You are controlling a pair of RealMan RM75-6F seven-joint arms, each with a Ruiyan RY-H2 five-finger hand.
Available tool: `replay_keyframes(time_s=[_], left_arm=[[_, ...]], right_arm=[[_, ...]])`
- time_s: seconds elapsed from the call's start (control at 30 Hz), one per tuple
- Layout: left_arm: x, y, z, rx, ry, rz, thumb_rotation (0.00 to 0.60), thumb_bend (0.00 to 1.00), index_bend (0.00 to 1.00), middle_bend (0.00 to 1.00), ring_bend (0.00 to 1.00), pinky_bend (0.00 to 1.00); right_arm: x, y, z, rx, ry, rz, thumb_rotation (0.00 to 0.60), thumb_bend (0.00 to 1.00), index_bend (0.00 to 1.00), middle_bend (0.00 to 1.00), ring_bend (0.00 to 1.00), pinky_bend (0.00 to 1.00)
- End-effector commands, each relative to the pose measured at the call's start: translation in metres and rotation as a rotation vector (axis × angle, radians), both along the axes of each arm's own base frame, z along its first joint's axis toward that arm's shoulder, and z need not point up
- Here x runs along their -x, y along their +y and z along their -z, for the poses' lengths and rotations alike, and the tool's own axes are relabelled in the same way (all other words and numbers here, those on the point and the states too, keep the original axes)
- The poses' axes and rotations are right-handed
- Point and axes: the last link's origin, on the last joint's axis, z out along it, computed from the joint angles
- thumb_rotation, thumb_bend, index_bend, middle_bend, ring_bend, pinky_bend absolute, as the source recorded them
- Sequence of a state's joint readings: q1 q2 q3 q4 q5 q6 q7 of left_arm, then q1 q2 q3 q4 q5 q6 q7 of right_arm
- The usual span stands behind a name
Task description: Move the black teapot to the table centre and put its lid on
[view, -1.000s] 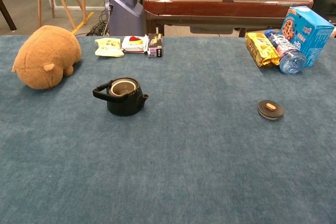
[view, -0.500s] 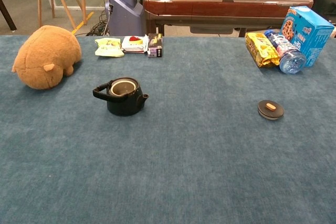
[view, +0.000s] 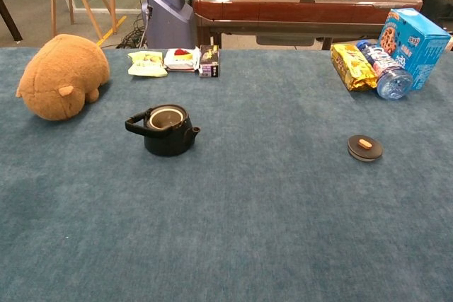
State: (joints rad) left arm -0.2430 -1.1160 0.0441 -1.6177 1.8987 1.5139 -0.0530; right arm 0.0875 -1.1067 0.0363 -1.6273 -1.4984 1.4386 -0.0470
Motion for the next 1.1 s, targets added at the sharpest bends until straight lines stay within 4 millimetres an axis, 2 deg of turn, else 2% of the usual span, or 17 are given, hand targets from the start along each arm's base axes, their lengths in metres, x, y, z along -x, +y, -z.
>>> replay_keyframes(time_s=[0.03,0.13,0.27,0.43,0.67,1.0,1.1], left_arm=[[-0.022,0.013,0.001,0.031,0.033,0.044,0.6,0.72,0.29,0.3,0.26,0.81],[-0.036,0.021,0.005,0.052,0.056,0.065,0.6,0.8,0.26,0.27,0.25,0.81],[-0.051,0.033,0.012,0.061,0.09,0.072,0.6,0.82,0.21,0.22,0.23,0.81],[-0.064,0.046,0.021,0.07,0.112,0.049,0.6,0.82,0.12,0.05,0.08,0.73],[-0.074,0.06,0.039,0.105,0.168,0.032,0.6,0.81,0.0,0.03,0.07,0.71],[-0.085,0.071,0.053,0.132,0.214,0.003,0.6,0.68,0.0,0.02,0.07,0.71],[-0.087,0.073,0.055,0.137,0.221,-0.006,0.6,0.57,0.0,0.01,0.07,0.71]], right_arm=[[0.0,0.0,0.0,-0.001,0.0,0.002,0.6,0.0,0.3,0.33,0.23,0.43],[0.0,0.0,-0.001,0.0,-0.003,0.003,0.6,0.0,0.29,0.33,0.23,0.43],[0.0,0.001,-0.003,0.008,-0.008,0.003,0.6,0.0,0.3,0.33,0.23,0.43],[0.001,0.004,-0.009,0.028,-0.022,0.002,0.6,0.0,0.3,0.33,0.23,0.43],[0.002,0.006,-0.016,0.05,-0.04,0.003,0.6,0.0,0.3,0.33,0.23,0.43],[0.004,0.006,-0.019,0.055,-0.052,0.005,0.6,0.0,0.3,0.33,0.23,0.43],[0.004,0.006,-0.02,0.054,-0.054,0.005,0.6,0.0,0.3,0.33,0.23,0.43]])
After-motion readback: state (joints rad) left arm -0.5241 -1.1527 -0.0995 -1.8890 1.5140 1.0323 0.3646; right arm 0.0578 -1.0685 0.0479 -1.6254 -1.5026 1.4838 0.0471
